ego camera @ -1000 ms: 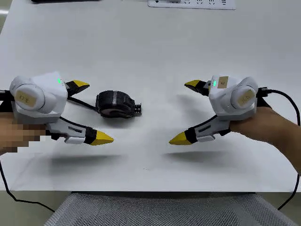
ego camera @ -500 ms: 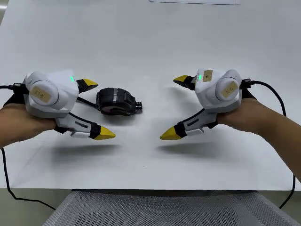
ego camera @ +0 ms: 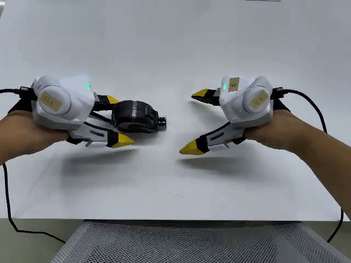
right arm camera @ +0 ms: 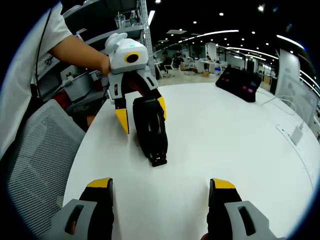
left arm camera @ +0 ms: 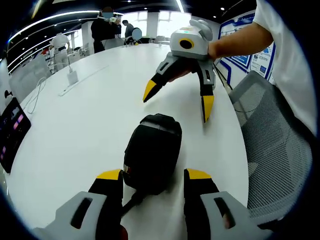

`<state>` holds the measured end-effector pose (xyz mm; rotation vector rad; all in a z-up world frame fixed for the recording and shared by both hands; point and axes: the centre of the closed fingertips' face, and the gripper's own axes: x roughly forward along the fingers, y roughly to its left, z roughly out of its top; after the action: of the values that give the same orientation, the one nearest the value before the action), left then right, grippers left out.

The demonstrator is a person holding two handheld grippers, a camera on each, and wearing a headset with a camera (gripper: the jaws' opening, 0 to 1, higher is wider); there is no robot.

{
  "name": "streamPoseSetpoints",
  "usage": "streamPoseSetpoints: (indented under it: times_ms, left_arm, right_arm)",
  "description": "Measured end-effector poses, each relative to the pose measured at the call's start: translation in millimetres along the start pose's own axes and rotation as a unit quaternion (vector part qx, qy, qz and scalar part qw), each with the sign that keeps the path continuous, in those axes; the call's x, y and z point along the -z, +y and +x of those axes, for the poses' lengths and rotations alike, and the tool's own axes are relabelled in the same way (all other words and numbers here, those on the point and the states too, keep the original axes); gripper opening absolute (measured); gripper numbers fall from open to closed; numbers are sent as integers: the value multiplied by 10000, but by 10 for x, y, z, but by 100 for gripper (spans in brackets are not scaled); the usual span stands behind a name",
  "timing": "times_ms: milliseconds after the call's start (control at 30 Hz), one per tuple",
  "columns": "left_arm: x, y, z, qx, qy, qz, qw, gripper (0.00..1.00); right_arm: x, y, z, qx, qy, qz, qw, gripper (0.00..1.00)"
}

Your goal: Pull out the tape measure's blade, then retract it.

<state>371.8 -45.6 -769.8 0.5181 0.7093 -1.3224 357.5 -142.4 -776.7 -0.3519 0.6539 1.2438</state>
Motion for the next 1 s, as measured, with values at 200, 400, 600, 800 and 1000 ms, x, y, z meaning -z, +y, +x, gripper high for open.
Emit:
streamPoseSetpoints:
  times_ms: [200,400,600,800,1000]
  left_arm:
    - [-6,42,-1,-37,-49,-19,10000,32]
    - [-5,63,3,-51,-51,69,10000,28]
    - [-6,61,7,-49,-46,74,10000,28]
    - [-3,62,19,-65,-30,70,9999,28]
    - [2,64,34,-57,5,84,9999,28]
  right_arm:
    - [-14,7,50,-68,-57,-15,10000,63]
    - [-36,3,108,-73,-82,-104,9999,55]
    - [-75,10,175,-86,-104,-32,9999,43]
    - [-111,7,239,-80,-136,68,9999,38]
    - [-139,27,291,-127,-150,-31,9998,31]
